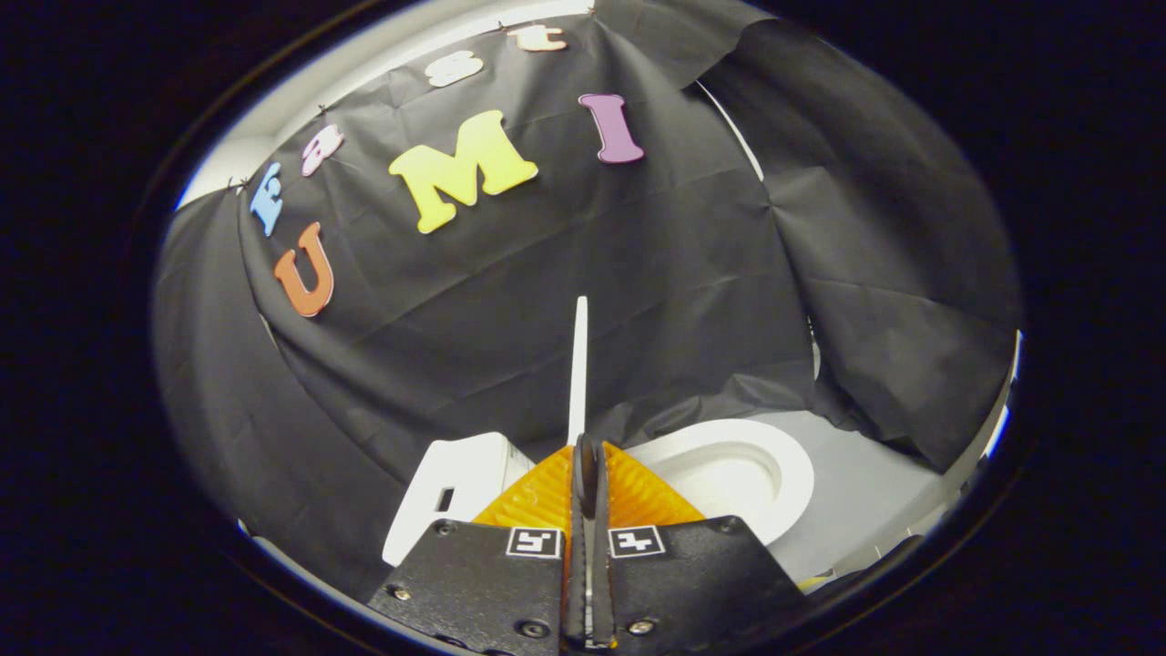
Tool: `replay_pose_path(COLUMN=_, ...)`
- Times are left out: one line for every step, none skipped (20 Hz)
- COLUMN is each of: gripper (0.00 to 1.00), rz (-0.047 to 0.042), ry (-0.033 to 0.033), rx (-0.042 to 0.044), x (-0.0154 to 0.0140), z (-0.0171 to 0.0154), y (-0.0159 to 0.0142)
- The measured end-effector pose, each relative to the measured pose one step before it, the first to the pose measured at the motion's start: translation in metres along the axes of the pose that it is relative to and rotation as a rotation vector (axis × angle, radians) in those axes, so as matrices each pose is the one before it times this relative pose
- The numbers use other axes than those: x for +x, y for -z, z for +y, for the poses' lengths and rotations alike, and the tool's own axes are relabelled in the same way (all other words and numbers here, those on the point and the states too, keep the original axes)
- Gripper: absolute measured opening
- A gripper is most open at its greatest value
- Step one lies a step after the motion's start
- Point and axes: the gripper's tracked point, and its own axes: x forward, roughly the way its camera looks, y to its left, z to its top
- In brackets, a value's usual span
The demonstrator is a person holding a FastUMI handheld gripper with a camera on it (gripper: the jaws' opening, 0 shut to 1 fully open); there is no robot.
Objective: Open the toilet lid.
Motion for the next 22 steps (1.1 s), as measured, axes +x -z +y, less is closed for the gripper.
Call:
replay_pose_path(gripper=0.06, rz=-0.00291, ry=-0.00237, rx=-0.01091, x=0.00065, z=0.00547, y=0.00032)
replay_pose_path(gripper=0.06, rz=-0.00236, ry=-0.00061, rx=-0.01282, x=0.00011, z=0.00576, y=0.00041)
replay_pose_path(gripper=0.06, rz=-0.00231, ry=-0.00134, rx=-0.00993, x=0.00053, z=0.00516, y=-0.00026)
replay_pose_path(gripper=0.06, rz=-0.0017, ry=-0.00308, rx=-0.0054, x=-0.0007, z=0.00545, y=0.00112)
replay_pose_path(gripper=0.06, rz=-0.00195, ry=-0.00203, rx=-0.00218, x=0.00085, z=0.00507, y=0.00021)
replay_pose_path(gripper=0.06, rz=-0.00404, ry=-0.00324, rx=-0.00902, x=-0.00024, z=0.00681, y=0.00064)
replay_pose_path(gripper=0.06, rz=-0.00217, ry=-0.00008, rx=-0.01188, x=-0.00006, z=0.0047, y=0.00077)
replay_pose_path(gripper=0.06, rz=-0.0046, ry=0.00024, rx=-0.01185, x=0.00013, z=0.00468, y=0.001)
replay_pose_path(gripper=0.06, rz=-0.0041, ry=-0.00061, rx=-0.01526, x=-0.00013, z=0.00502, y=0.00019)
replay_pose_path(gripper=0.06, rz=-0.00392, ry=-0.00275, rx=-0.01463, x=0.00024, z=0.00644, y=0.00126)
replay_pose_path(gripper=0.06, rz=-0.00293, ry=-0.00412, rx=-0.01234, x=0.00039, z=0.00572, y=-0.00032)
replay_pose_path(gripper=0.06, rz=-0.00258, ry=-0.00481, rx=-0.00516, x=-0.0006, z=0.00557, y=0.00124)
replay_pose_path(gripper=0.06, rz=-0.00288, ry=-0.00492, rx=-0.00767, x=0.0004, z=0.00618, y=-0.00003)
replay_pose_path(gripper=0.06, rz=-0.00125, ry=-0.00192, rx=-0.00772, x=-0.00012, z=0.00453, y=0.00214)
replay_pose_path(gripper=0.06, rz=-0.00092, ry=-0.00261, rx=-0.00627, x=0.00055, z=0.00462, y=0.00003)
replay_pose_path(gripper=0.06, rz=-0.00021, ry=-0.00538, rx=-0.01006, x=0.0004, z=0.00646, y=0.00108)
replay_pose_path(gripper=0.06, rz=0.00029, ry=-0.00516, rx=-0.00691, x=-0.00002, z=0.00575, y=0.00095)
replay_pose_path(gripper=0.06, rz=-0.00038, ry=-0.00395, rx=-0.00756, x=0.00049, z=0.00556, y=0.00093)
replay_pose_path(gripper=0.06, rz=-0.00196, ry=-0.00308, rx=-0.00993, x=0.00098, z=0.00503, y=0.00028)
replay_pose_path(gripper=0.06, rz=-0.00384, ry=-0.00076, rx=-0.01104, x=0.00039, z=0.00566, y=0.00094)
replay_pose_path(gripper=0.06, rz=-0.00194, ry=-0.00184, rx=-0.01215, x=0.0002, z=0.00493, y=0.00111)
replay_pose_path(gripper=0.06, rz=-0.002, ry=-0.00344, rx=-0.01246, x=0.00049, z=0.00543, y=0.00159)
